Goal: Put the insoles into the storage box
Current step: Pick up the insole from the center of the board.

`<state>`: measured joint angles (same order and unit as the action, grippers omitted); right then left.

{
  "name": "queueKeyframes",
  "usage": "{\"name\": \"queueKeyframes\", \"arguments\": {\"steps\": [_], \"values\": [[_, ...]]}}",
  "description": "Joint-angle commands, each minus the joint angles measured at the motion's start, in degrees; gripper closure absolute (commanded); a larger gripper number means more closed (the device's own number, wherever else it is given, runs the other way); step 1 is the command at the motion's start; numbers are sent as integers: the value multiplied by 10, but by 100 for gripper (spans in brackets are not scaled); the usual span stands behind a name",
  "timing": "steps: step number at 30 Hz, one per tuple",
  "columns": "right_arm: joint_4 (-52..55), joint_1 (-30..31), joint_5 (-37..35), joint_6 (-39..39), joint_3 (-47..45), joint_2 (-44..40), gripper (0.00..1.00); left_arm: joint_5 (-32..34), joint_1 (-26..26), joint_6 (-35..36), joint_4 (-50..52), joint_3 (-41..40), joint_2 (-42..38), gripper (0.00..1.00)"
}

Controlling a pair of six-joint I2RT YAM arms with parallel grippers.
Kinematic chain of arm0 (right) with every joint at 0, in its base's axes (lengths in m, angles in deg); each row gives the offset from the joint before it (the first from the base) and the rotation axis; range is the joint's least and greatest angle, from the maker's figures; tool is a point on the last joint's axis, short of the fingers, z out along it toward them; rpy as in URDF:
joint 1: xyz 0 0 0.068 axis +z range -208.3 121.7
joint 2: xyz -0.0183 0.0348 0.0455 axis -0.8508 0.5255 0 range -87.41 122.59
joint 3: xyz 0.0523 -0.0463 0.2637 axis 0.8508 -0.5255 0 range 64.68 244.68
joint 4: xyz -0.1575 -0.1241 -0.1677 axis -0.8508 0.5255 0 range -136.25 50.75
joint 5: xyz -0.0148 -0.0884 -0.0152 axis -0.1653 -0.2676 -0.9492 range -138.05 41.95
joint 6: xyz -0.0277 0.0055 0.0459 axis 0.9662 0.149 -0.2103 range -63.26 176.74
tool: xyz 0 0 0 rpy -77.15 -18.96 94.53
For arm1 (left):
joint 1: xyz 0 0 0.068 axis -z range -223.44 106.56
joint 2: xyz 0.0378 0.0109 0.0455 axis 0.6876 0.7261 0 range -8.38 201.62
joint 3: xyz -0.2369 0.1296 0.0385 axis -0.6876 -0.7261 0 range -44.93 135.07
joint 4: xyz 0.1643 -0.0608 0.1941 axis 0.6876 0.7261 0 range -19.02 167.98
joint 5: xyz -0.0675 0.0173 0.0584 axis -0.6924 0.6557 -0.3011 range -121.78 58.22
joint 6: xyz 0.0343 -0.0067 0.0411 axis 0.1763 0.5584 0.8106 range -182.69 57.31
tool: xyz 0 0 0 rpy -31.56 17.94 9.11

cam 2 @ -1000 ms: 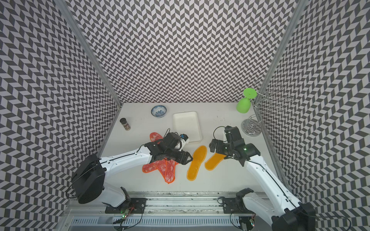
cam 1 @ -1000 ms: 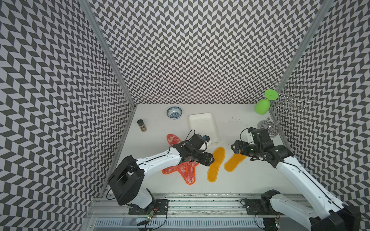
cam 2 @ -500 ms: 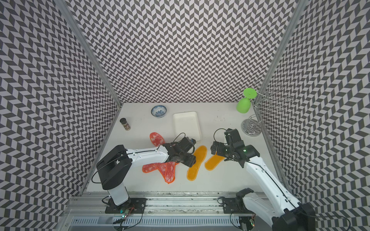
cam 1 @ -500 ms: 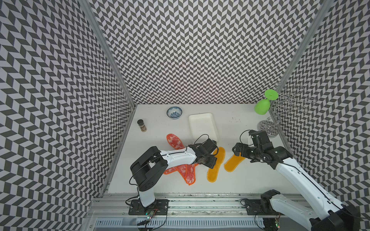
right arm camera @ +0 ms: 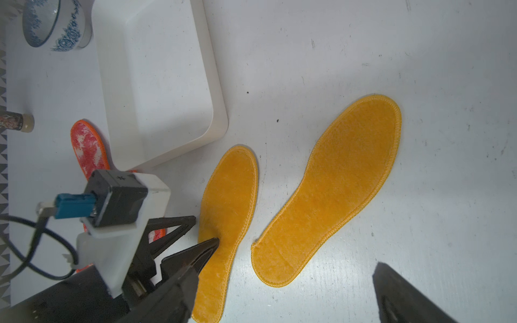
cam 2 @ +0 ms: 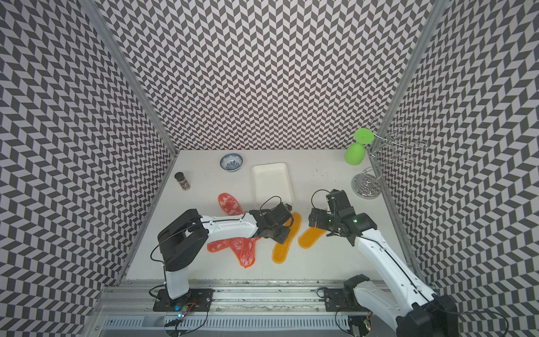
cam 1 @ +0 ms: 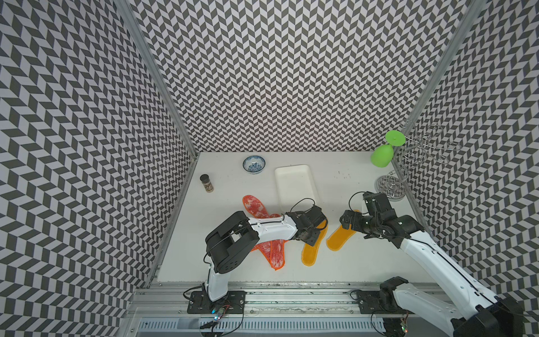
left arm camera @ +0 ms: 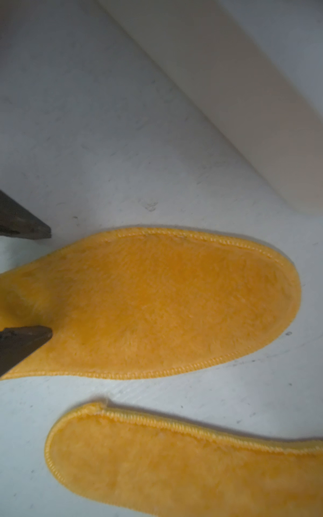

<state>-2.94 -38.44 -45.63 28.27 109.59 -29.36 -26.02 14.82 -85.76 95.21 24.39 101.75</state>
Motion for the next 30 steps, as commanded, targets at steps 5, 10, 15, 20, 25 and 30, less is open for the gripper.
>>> {"name": "queueKeyframes", "arguments": {"steps": [5, 10, 15, 20, 25, 30], "values": [[-23, 3, -19, 5, -9, -11, 0, 40, 30, -17, 54, -29, 42, 60], [-25, 2, -26, 3, -16, -20, 1, 36, 40, -28, 55, -59, 55, 74], [-28, 2, -29, 1, -17, -24, 0, 39, 39, -34, 69, -61, 38, 95], [-29, 1, -34, -7, -10, -28, 1, 51, 36, -52, 87, -43, -8, 100], [-50, -1, -29, -25, -6, -43, 0, 39, 13, -70, 75, -42, -70, 100], [-65, -3, -4, -34, -1, -43, 0, 47, -7, -80, 83, -31, -126, 100]]}}
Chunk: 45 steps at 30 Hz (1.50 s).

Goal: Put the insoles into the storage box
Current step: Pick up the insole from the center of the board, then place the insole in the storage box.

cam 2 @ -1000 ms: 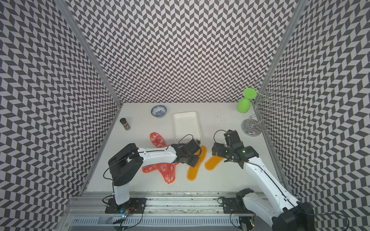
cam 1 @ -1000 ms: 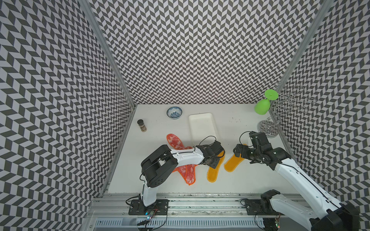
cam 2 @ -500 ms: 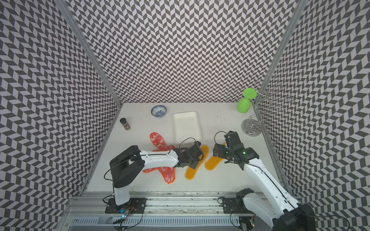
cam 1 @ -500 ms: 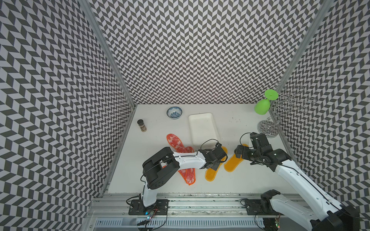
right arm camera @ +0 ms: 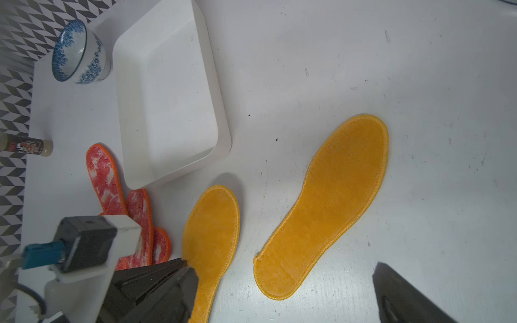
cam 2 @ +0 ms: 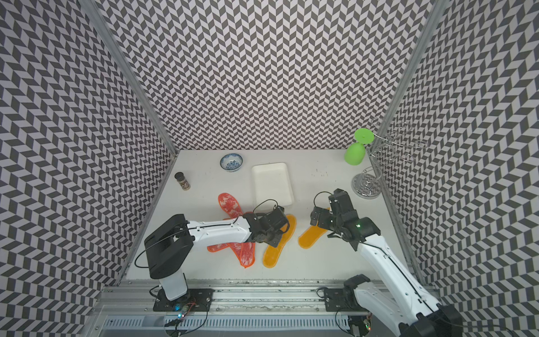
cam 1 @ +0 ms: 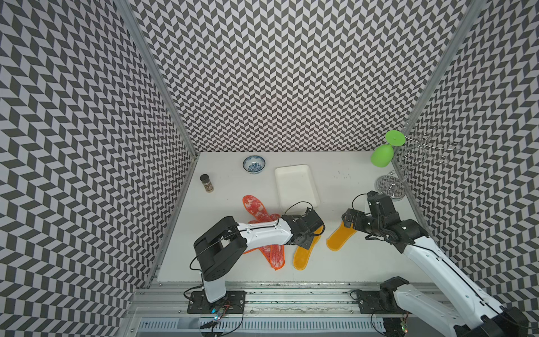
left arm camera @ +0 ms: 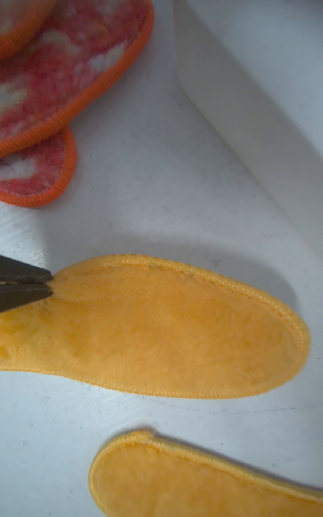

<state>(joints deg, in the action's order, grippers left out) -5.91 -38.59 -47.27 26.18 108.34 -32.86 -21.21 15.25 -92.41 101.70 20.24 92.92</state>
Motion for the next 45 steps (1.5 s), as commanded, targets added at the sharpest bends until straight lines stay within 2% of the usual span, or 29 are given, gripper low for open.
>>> {"name": "queueKeyframes", "arguments": {"steps": [1, 8, 11, 17, 20, 21, 23, 30, 45], "values": [[-42, -2, 21, -17, 11, -9, 0, -1, -17, -17, 17, 10, -50, 100], [-109, -3, 107, -49, 6, -10, 1, -4, -57, -40, 15, 20, -119, 100], [-159, -3, 168, -57, 9, -7, 3, 13, -79, -59, 17, 28, -151, 100], [-313, 0, 283, -132, -7, 27, 11, 20, -130, -110, -25, 17, -196, 100], [-386, 11, 291, -142, -1, 63, 12, -2, -142, -128, -51, 20, -198, 100], [-399, 18, 320, -161, 6, 84, 18, -4, -142, -130, -56, 24, -195, 100], [-407, 27, 340, -158, 27, 123, 23, -6, -143, -131, -57, 35, -186, 100], [-477, 65, 365, -152, 66, 226, 43, -24, -149, -121, -69, 51, -173, 100], [-546, 71, 398, -166, 83, 299, 95, -45, -160, -114, -72, 39, -183, 100]]}}
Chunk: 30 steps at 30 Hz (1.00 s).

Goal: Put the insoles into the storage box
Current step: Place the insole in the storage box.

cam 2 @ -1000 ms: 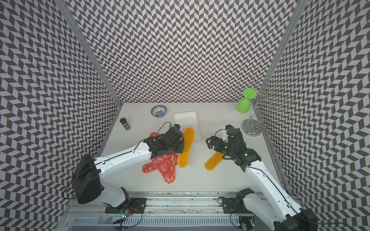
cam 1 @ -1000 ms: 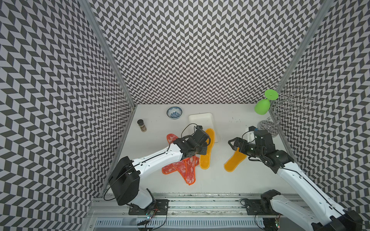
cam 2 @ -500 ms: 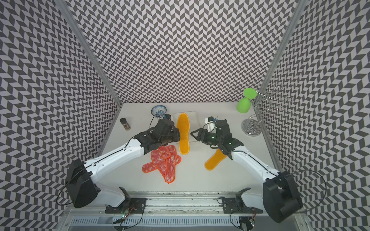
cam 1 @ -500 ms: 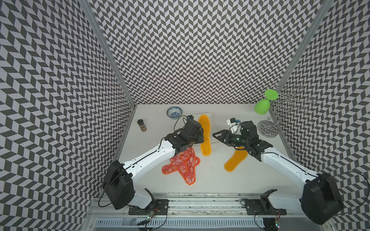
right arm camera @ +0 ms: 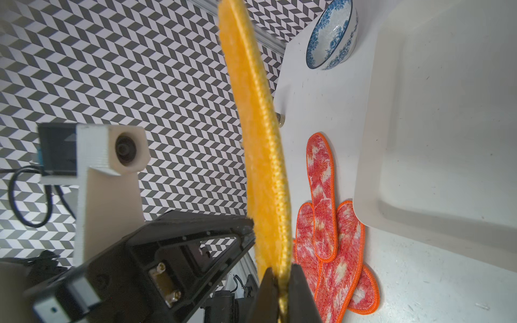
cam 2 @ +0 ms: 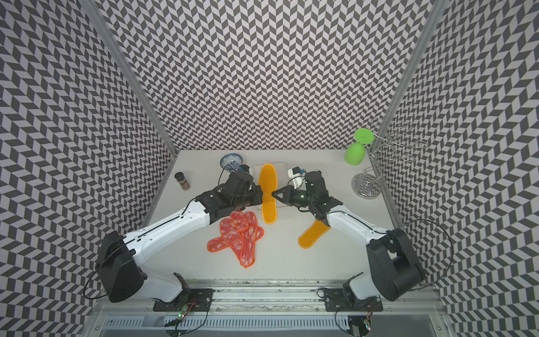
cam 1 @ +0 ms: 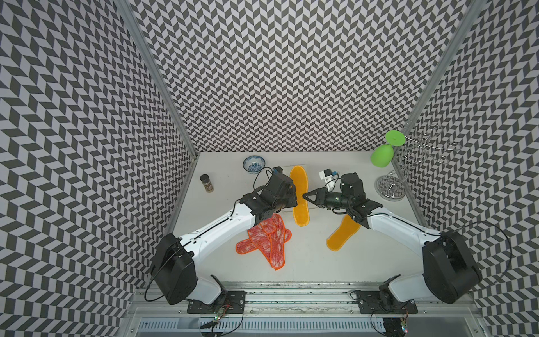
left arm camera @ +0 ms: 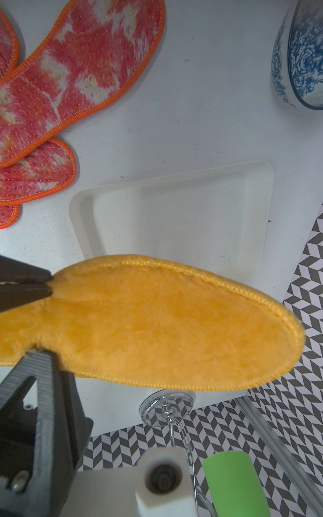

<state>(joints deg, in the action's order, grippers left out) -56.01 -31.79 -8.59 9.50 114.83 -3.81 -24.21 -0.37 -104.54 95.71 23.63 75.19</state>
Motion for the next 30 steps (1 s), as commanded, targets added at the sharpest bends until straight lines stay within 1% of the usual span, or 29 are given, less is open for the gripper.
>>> {"name": "queueKeyframes", "arguments": {"steps": [1, 2, 4, 8, 13, 17, 20, 25, 30], "values": [[-46, 4, 12, 2, 21, 12, 98, -17, -5, 8, -13, 4, -6, 100], [-45, 3, 13, 4, 24, 15, 100, -19, -6, 10, -13, 4, -6, 99], [-39, 2, 13, 11, 32, 21, 100, -24, -11, 13, -13, 1, -8, 87], [-15, -4, 23, 36, 59, 49, 100, -41, -30, 25, -17, -8, -21, 67], [4, -23, 56, 74, 112, 119, 100, -60, -62, 48, -28, -20, -54, 53], [52, -39, 81, 112, 182, 197, 100, -87, -96, 77, -43, -39, -85, 48], [59, -42, 79, 115, 221, 242, 100, -125, -128, 94, -56, -58, -101, 46], [61, -44, 76, 103, 283, 322, 100, -206, -172, 128, -85, -85, -119, 37], [85, -46, 76, 107, 333, 392, 100, -257, -205, 148, -87, -93, -115, 30]]}}
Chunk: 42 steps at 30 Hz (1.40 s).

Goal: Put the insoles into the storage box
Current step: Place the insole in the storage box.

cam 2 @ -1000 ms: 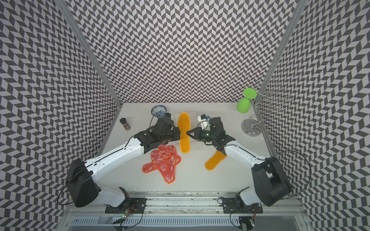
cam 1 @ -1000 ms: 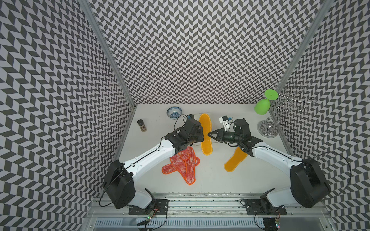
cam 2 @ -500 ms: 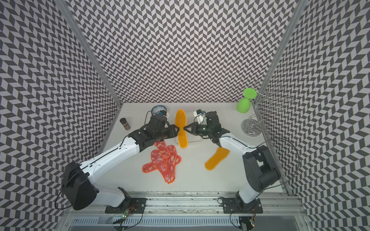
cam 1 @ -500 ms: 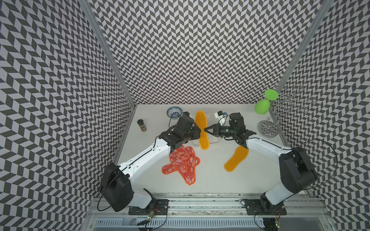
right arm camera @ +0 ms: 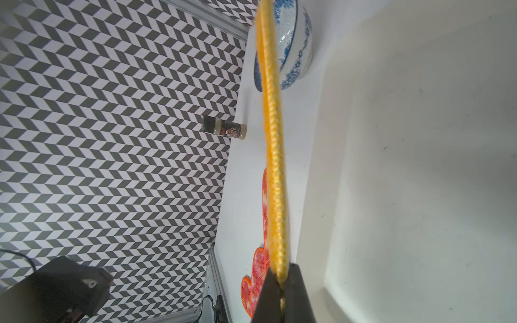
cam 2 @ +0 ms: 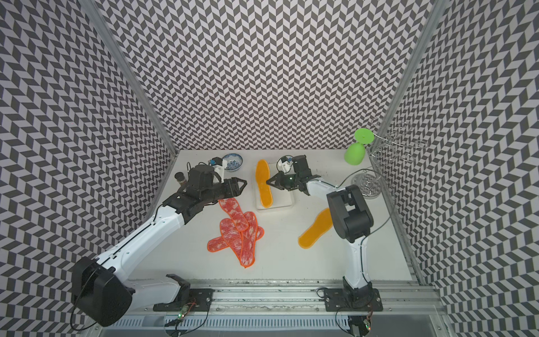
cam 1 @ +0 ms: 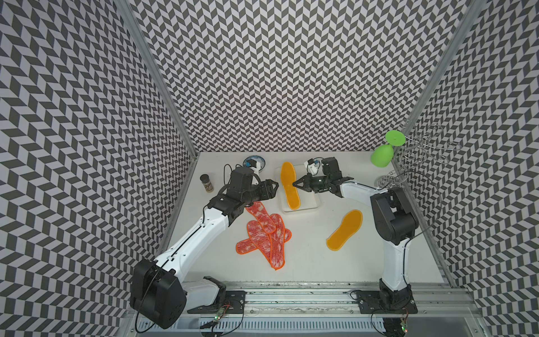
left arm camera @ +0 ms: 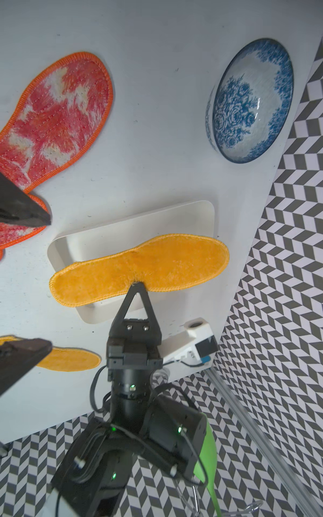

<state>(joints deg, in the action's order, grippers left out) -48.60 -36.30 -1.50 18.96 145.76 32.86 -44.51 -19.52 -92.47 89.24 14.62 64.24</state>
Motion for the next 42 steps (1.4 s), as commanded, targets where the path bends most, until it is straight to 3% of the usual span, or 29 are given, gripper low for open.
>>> {"name": "queueKeyframes", "arguments": {"steps": [1, 20, 33, 42], "values": [[12, -1, 4, 12, 30, 36, 100, -61, -19, 30, -22, -5, -5, 30], [23, -1, -35, -12, 80, 117, 99, -100, -45, 38, -21, -12, 8, 24], [81, 16, -73, 18, 124, 134, 88, -115, -45, 42, -20, -11, 23, 23], [112, 21, -101, 36, 137, 127, 74, -120, -45, 42, -20, -18, 21, 23]]}}
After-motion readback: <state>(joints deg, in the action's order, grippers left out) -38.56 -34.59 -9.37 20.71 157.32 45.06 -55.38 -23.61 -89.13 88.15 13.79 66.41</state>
